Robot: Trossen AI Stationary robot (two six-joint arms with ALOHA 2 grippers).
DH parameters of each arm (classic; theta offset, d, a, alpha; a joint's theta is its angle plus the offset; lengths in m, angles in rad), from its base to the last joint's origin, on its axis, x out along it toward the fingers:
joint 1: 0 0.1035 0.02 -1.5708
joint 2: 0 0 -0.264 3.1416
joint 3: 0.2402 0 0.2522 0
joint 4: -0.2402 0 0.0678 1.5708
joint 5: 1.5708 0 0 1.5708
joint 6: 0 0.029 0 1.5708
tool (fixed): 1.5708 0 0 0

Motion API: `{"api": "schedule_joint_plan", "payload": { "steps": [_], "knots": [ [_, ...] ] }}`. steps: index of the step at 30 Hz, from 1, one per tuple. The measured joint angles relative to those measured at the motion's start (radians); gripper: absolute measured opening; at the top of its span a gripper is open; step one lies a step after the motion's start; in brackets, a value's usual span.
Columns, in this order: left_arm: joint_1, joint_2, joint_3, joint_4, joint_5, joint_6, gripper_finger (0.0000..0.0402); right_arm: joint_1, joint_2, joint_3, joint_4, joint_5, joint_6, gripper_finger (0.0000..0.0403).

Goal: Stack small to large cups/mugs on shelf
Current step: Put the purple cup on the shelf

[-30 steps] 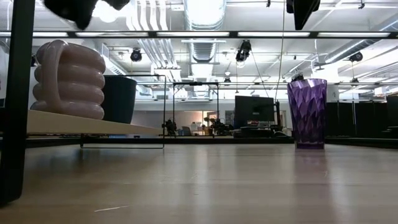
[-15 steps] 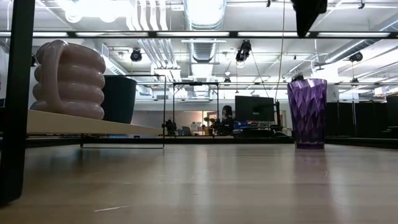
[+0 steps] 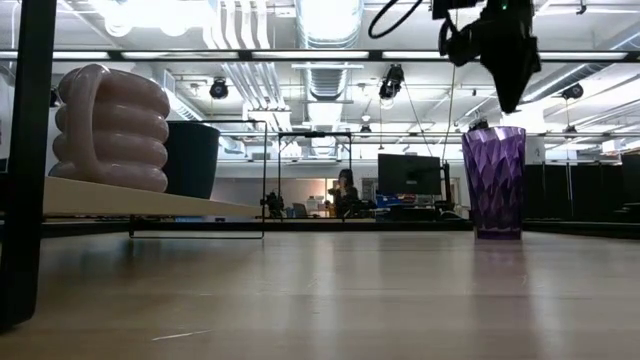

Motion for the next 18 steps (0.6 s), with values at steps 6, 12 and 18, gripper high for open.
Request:
{"api": "schedule_joint_plan", "payload": {
  "steps": [6,12,18],
  "knots": [
    [0.000,-0.001,-0.002,0.000,0.001,0.023,0.0050,0.001,0.019,-0.038,0.087,-0.049,-0.099,0.0068],
    [0.000,-0.001,-0.002,0.000,0.001,0.022,0.0050,-0.002,0.053,-0.043,0.112,-0.046,-0.140,0.0068],
    [0.000,-0.001,-0.002,0.000,0.001,0.021,0.0050,-0.003,0.061,-0.041,0.112,0.000,-0.150,0.0068]
  ]
}}
